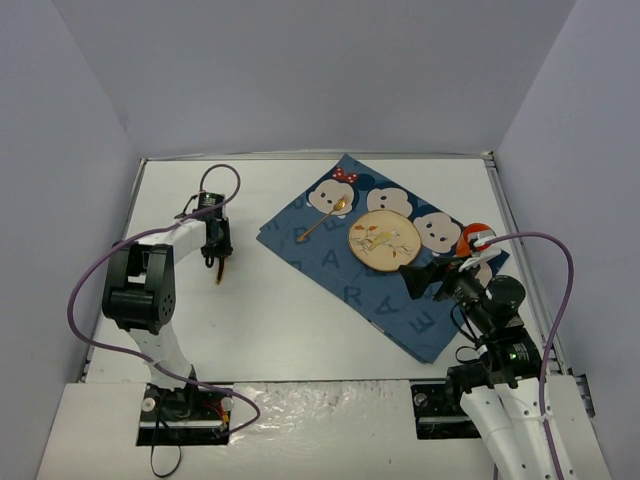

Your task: Set the dinner table for one person

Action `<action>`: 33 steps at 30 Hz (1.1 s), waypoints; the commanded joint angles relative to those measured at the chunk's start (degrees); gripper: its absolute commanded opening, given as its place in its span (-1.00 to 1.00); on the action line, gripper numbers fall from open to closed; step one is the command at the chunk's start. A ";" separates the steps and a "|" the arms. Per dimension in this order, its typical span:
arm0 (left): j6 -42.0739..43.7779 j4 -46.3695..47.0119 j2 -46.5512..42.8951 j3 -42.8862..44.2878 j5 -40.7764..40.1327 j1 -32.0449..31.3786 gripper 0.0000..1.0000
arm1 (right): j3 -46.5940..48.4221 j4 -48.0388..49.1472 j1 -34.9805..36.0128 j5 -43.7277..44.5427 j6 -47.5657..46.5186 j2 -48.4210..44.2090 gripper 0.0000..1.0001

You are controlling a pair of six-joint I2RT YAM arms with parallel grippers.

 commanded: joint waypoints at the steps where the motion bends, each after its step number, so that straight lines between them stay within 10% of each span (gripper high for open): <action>1: -0.29 -0.89 1.10 0.35 2.28 0.37 -0.59 | 1.40 3.16 0.46 -0.75 0.39 -0.24 1.00; 6: -0.76 -0.58 1.04 -0.56 3.79 0.36 -1.00 | 1.33 3.08 0.46 -0.77 0.30 -0.33 1.00; 33: -5.23 -6.69 -16.12 -1.09 -0.32 -11.75 -1.00 | 4.04 3.16 0.54 -3.33 2.40 7.81 1.00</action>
